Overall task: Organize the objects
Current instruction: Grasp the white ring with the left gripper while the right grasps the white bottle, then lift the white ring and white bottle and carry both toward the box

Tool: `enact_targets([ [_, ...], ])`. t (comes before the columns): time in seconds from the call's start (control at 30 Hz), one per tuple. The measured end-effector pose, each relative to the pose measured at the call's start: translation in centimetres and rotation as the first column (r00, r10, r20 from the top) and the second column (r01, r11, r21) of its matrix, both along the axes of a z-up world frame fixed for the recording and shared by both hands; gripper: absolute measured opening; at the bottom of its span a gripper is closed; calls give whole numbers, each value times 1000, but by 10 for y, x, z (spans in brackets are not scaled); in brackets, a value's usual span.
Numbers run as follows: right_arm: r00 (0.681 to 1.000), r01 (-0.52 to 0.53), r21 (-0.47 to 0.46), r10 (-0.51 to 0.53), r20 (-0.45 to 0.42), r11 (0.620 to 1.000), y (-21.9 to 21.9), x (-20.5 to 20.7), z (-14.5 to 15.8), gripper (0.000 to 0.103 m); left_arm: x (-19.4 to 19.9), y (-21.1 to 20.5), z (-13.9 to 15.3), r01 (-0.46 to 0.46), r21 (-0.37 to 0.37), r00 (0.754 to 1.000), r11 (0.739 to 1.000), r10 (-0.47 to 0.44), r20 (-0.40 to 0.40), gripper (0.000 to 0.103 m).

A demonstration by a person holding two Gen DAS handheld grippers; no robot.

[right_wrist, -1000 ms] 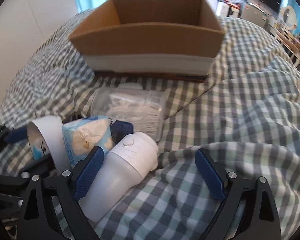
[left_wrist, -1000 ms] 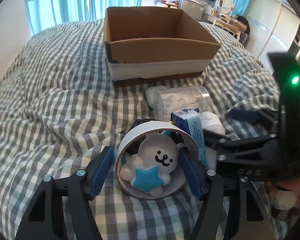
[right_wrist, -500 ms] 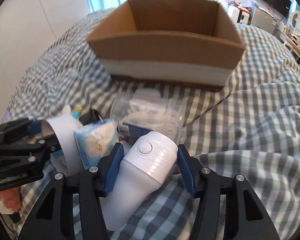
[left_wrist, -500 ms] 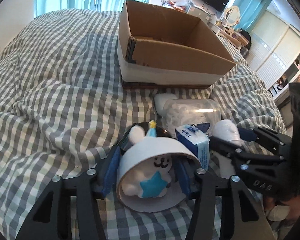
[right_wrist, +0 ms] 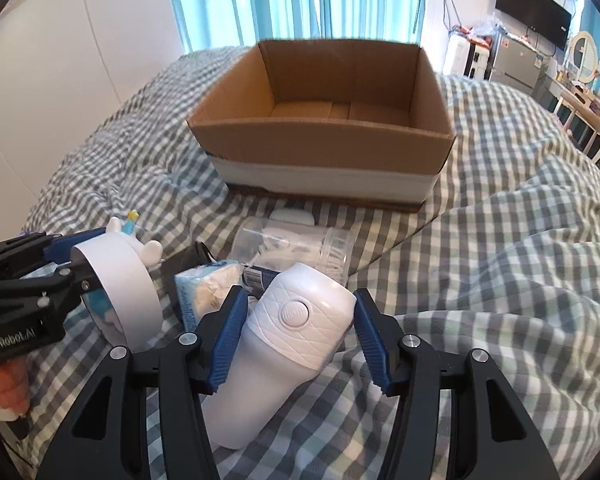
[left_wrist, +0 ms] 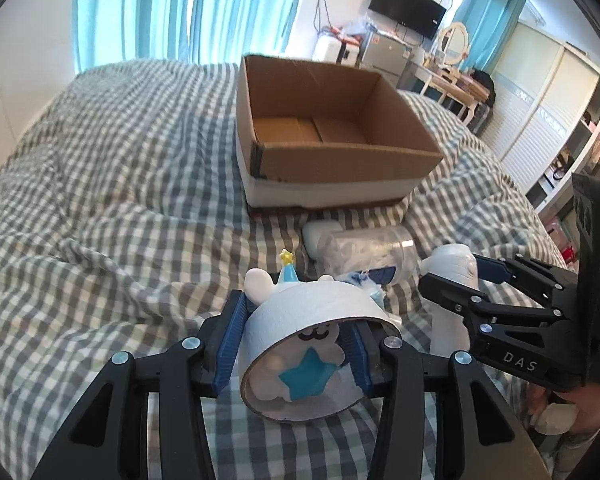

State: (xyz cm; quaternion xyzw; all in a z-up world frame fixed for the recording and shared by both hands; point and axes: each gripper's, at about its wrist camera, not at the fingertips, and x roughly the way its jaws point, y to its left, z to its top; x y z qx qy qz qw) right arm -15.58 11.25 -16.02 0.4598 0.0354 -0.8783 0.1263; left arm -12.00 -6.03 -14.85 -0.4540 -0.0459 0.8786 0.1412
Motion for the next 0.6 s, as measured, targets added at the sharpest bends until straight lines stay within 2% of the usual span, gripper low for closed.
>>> enact_targets([
  [0.2, 998, -5, -25, 3, -63, 1000, 6, 15, 20, 52, 12, 1, 22, -21, 0, 998, 1000, 21, -51, 47],
  [0.3, 996, -8, -36, 5, -87, 999, 11, 25, 28, 51, 16, 3, 22, -35, -9, 998, 999, 34, -58, 47],
  [0.37, 995, -7, -43, 3, -96, 999, 15, 31, 28, 49, 15, 5, 14, -44, -20, 998, 999, 43, -35, 47],
  [0.47, 996, -1, -59, -4, -88, 998, 20, 34, 27, 49, 12, 8, -9, -59, -50, 997, 997, 61, 50, 50],
  [0.5, 996, 2, -66, -8, -94, 998, 22, 35, 27, 49, 12, 8, -16, -70, -70, 995, 995, 75, 68, 52],
  [0.53, 995, 2, -72, -9, -99, 997, 23, 36, 28, 49, 14, 7, -20, -81, -86, 994, 993, 87, 70, 59],
  [0.6, 994, 1, -74, -9, -104, 997, 23, 39, 29, 49, 20, 5, -22, -81, -78, 994, 994, 86, 73, 63],
])
